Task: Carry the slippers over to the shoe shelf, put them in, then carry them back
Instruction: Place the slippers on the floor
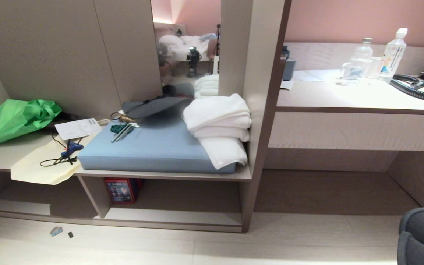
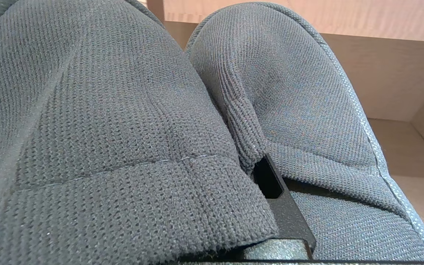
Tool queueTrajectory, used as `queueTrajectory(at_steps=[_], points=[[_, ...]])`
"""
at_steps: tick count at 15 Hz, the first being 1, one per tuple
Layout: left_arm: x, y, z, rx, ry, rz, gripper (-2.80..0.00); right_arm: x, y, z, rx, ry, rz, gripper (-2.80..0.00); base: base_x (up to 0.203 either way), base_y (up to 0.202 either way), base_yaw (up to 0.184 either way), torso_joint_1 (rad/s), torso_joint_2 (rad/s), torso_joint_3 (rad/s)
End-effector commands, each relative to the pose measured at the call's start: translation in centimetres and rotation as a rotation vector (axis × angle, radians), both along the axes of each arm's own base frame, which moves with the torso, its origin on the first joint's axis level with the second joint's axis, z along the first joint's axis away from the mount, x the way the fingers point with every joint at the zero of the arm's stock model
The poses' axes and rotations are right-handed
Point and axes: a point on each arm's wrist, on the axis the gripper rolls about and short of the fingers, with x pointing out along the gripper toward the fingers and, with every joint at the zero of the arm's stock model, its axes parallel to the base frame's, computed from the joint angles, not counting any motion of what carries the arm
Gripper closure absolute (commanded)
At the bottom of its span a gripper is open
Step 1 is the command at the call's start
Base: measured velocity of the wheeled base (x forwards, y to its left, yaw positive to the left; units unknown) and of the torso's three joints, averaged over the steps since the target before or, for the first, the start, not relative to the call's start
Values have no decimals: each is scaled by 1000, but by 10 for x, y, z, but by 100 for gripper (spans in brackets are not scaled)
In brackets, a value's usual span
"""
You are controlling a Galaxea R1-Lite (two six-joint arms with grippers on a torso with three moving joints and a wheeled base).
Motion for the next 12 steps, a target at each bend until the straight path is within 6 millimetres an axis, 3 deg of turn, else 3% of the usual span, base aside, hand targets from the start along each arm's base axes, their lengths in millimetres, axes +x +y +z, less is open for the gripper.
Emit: queueTrajectory(at_steps=[1,12], points=[[0,0,0,0,1,1,0,0,0,0,-2,1,1,0,0,0,0,0,0,0],[0,0,0,0,1,-1,0,0,0,0,-7,1,2,0,0,2,-14,0,0,1]])
